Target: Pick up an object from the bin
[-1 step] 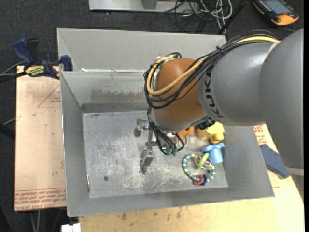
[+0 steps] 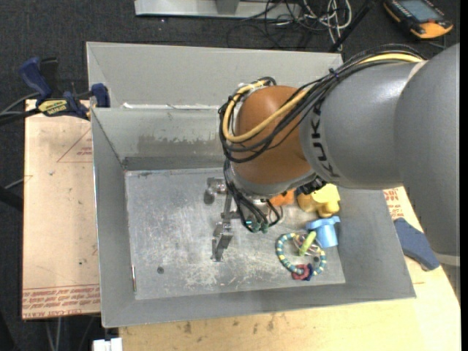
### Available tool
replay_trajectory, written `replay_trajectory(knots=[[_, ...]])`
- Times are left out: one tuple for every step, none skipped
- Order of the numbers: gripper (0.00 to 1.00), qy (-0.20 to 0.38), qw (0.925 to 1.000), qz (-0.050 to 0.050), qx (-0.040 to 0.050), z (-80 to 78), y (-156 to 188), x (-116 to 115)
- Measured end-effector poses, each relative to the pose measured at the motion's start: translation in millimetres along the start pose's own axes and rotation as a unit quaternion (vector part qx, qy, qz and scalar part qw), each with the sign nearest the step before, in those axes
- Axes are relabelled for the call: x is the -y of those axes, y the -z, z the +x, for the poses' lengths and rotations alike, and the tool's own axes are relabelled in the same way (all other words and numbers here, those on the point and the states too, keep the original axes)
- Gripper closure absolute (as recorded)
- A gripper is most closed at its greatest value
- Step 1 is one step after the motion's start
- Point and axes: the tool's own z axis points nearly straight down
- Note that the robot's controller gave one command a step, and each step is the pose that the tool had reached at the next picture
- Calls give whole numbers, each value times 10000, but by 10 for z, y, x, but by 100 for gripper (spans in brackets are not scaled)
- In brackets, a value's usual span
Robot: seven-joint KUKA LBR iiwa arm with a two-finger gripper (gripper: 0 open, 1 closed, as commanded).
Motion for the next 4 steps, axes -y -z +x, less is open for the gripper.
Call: replay_trajectory(knots=[[0, -273, 9996, -9, -1, -61, -16, 379], [0, -138, 9999, 6, 13, -181, -215, 710], [0, 391, 9992, -6, 14, -204, -498, 1144], [0, 216, 9998, 8, 1, -324, -642, 1479]])
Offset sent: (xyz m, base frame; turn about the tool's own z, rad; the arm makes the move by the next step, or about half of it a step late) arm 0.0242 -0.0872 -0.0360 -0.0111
